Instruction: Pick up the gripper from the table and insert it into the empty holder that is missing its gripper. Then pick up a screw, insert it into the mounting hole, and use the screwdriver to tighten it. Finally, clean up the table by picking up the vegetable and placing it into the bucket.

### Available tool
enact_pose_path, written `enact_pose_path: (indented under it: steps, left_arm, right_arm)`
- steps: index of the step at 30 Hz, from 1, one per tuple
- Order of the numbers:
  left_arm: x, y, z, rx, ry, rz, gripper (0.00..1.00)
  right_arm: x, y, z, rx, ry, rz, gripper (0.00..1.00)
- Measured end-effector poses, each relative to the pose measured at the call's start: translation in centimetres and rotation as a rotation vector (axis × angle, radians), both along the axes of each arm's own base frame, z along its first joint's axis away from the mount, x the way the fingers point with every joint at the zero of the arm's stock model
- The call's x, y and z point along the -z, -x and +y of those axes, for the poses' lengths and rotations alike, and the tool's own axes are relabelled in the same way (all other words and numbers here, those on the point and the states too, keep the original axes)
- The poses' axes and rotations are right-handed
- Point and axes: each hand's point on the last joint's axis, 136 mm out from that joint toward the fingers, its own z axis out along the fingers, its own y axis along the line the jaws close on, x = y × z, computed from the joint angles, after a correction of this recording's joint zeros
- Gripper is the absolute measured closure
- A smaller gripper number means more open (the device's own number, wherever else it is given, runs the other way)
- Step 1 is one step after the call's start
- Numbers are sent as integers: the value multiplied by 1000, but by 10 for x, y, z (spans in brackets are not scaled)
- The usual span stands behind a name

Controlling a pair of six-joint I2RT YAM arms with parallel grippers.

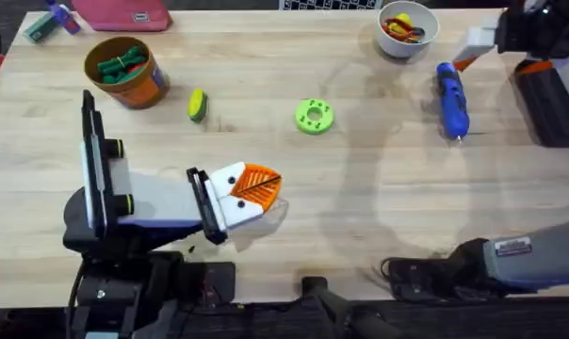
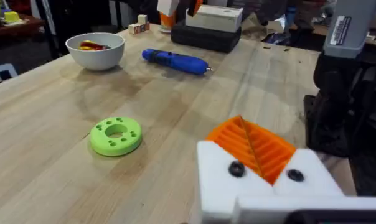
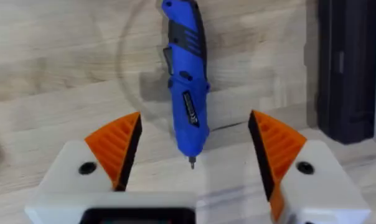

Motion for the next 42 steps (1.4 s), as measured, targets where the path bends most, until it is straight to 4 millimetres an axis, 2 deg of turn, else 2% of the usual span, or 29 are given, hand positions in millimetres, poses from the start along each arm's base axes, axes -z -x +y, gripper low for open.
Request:
enact_pose_path:
  steps: [6,16,25,26,30,31,33,34,38,39,42]
  left_arm:
    - [0,0,0,0,0,0,991]
    - [0,0,0,0,0,0,991]
    - [0,0,0,0,0,0,991]
    - [0,0,0,0,0,0,991]
    - [0,0,0,0,0,0,991]
    - [0,0,0,0,0,0,991]
    - [0,0,0,0,0,0,991]
    - [0,0,0,0,0,0,991]
    - [0,0,0,0,0,0,991]
    - [0,0,0,0,0,0,991]
    - [0,0,0,0,0,0,991]
  right_arm:
    - [32,-24,-3,-63,-13,44,10]
    - [81,-44,-7,-95,-37,93,10]
    - [116,-50,-9,-95,-55,137,9]
    - [127,-50,-11,-90,-62,155,10]
    - [128,-52,-14,-84,-68,147,17]
    - [128,-52,-14,-86,-70,146,51]
    - [129,-53,-14,-93,-72,144,200]
    - [129,-53,-14,-97,-71,144,312]
    - [130,-54,-17,-117,-55,149,875]
    - [131,-54,-17,-116,-56,151,956]
    - [131,-54,-18,-119,-54,150,977]
